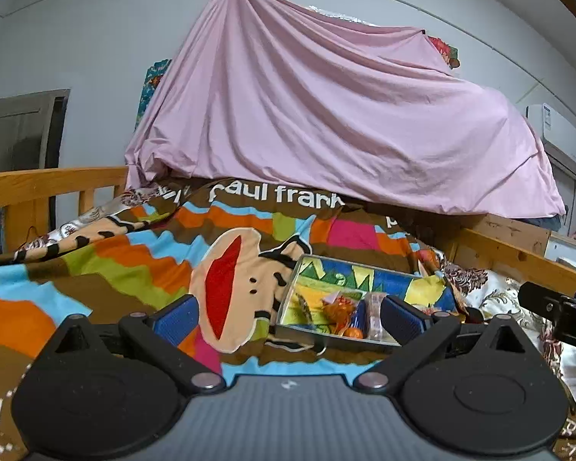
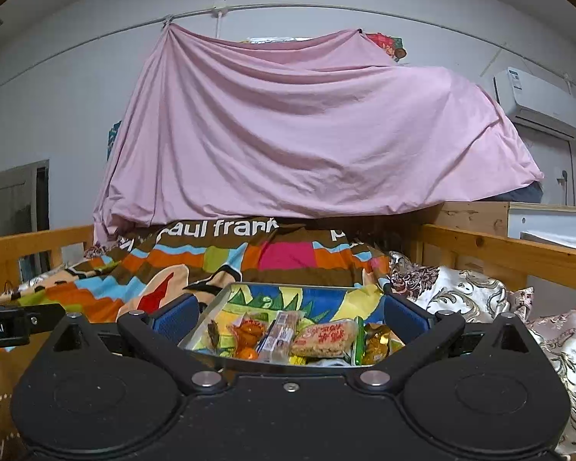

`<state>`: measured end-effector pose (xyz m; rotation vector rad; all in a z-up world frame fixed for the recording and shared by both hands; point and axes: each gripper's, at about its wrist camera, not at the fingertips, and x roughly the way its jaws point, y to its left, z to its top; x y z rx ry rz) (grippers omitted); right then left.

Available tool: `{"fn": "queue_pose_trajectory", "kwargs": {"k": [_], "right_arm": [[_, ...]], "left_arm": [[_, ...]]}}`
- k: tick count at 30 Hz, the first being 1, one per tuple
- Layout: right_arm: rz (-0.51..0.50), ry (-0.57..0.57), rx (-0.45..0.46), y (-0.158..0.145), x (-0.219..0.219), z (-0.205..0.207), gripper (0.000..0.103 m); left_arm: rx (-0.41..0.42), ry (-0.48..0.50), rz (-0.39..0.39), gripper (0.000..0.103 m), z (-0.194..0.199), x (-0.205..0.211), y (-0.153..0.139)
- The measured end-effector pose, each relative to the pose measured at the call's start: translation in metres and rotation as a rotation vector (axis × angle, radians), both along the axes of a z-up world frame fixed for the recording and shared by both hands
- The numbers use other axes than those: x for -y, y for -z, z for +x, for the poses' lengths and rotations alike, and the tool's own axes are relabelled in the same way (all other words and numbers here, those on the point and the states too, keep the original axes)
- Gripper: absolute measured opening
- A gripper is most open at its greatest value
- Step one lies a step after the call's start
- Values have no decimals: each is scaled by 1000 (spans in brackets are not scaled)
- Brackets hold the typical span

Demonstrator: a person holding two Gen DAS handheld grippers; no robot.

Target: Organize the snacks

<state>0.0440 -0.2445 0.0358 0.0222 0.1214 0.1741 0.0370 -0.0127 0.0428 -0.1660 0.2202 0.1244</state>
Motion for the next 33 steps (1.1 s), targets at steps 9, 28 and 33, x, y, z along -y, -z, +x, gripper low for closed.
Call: {"fn": "queue_pose_trajectory", "kwargs": {"k": [9,28,33], "right_arm": [[-42,-19,-33,14,-7,-21,102],[-92,-44,-125,40,-29,-7,102],[-95,-33,-153,46,-32,0,102]], "left_arm": [[-40,-7,1,103,-23,-8,17],[-89,-7,-11,103,-17,-21,41],[-96,10,1,103,-12,-21,46]]}}
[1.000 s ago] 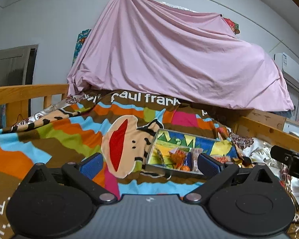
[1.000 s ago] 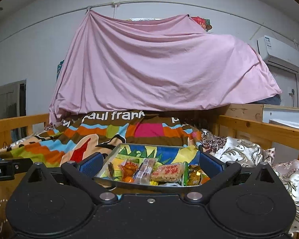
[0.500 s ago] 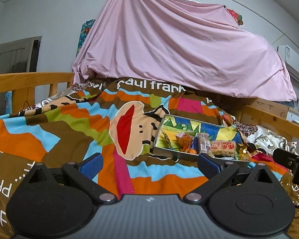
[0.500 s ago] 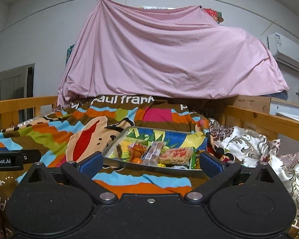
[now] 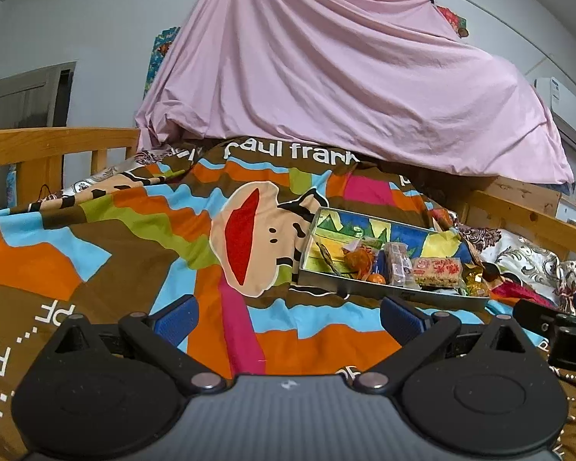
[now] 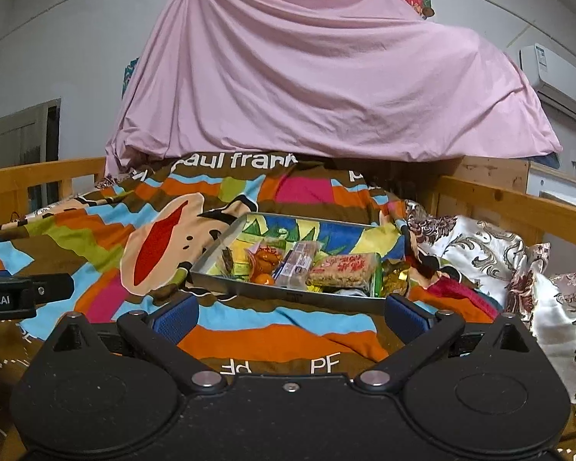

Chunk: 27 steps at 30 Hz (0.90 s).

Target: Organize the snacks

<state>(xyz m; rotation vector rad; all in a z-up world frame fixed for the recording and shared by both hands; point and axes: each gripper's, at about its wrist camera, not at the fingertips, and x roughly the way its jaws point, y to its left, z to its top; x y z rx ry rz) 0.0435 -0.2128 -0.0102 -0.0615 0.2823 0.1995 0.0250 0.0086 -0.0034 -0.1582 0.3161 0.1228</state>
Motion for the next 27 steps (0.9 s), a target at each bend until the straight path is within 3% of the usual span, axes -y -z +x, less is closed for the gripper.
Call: {"fn": "queue_pose_trajectory", "kwargs": {"k": [27], "right_arm": [[-13,-6,-24,8,-5,6,102]], "left_arm": [[-30,13,21,103,1,3,6]]}}
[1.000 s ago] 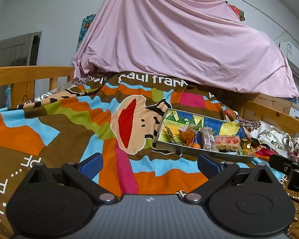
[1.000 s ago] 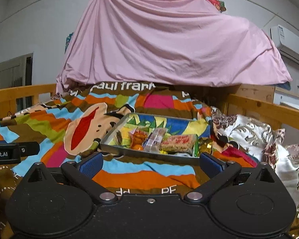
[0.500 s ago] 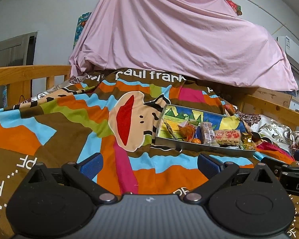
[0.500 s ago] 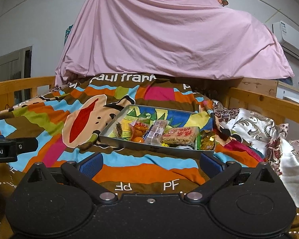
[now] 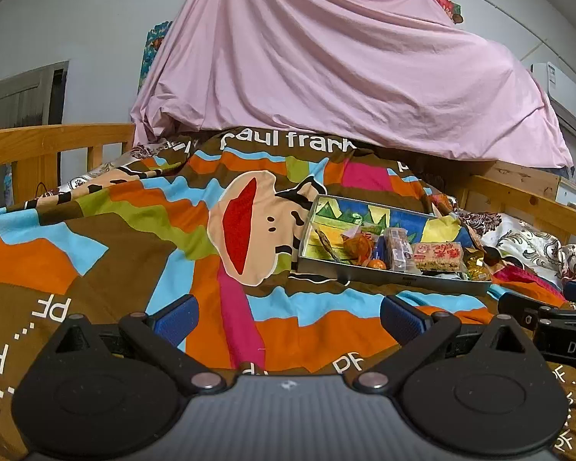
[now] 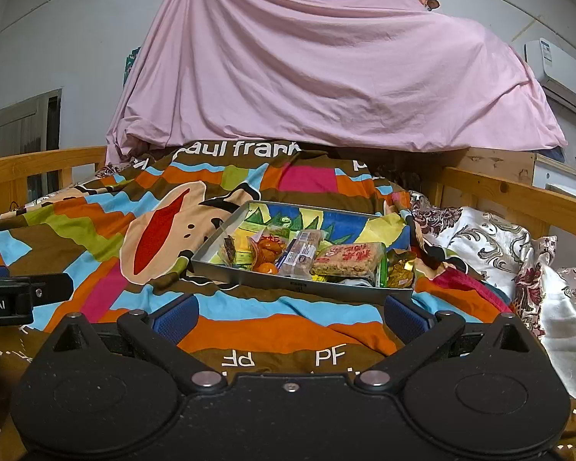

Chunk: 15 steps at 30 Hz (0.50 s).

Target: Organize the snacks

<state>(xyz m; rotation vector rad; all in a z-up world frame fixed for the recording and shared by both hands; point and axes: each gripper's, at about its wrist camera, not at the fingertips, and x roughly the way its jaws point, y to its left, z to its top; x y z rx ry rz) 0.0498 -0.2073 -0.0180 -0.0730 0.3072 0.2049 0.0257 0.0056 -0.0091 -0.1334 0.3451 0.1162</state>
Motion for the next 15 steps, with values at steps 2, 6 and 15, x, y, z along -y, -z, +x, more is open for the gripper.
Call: {"fn": "queue_pose_trajectory", "kwargs": {"k": [2,6,15], "right_arm": [[1,0,-1,0,0,0,102],[1,0,-2,0,0,0,102],[1,0,-3,1,0,0,102]], "left_arm": [[0,0,1,103,0,0,0],[-7,-1,-2,103,-1,0,1],[-11,-2,-4,103,0,-2,2]]}}
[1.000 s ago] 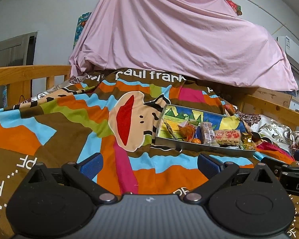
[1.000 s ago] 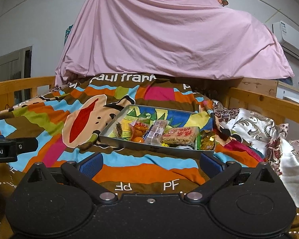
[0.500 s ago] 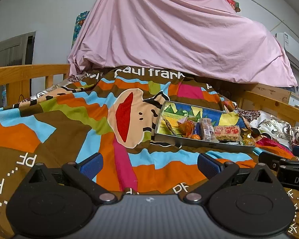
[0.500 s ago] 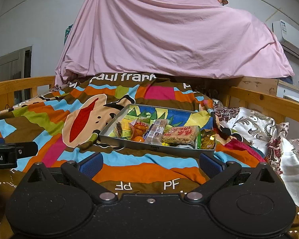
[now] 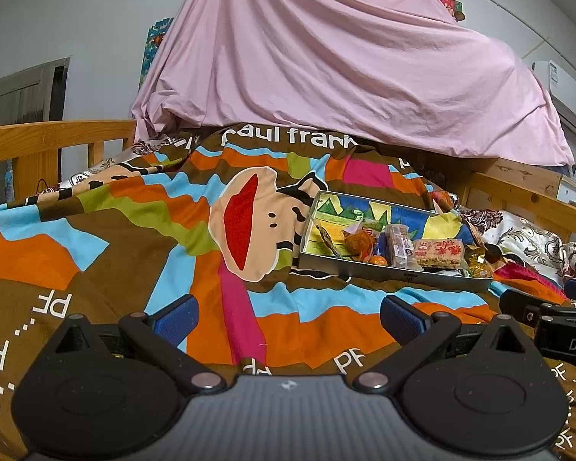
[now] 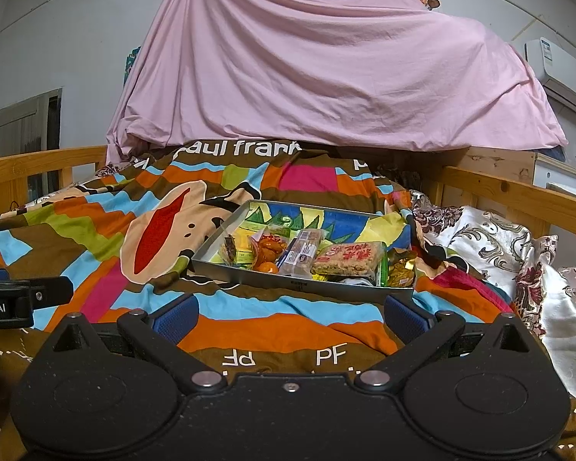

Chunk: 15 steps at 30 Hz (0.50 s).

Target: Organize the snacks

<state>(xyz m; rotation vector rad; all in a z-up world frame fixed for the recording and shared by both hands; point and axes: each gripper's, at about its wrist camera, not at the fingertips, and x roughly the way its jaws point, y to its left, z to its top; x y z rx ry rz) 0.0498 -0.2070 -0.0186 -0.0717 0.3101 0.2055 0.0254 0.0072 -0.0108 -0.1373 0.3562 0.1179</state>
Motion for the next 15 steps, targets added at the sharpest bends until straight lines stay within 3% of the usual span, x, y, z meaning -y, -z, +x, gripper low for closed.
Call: {"fn": "queue_pose_trajectory", "kwargs": {"k": [9,15], "right_arm": [[-1,0,1,0,0,0,102],[-1,1,1,0,-1,0,102]], "left_arm": [[-4,-5,2,103,0,1,0],[-57,-69,23,103,4,0,2]]}}
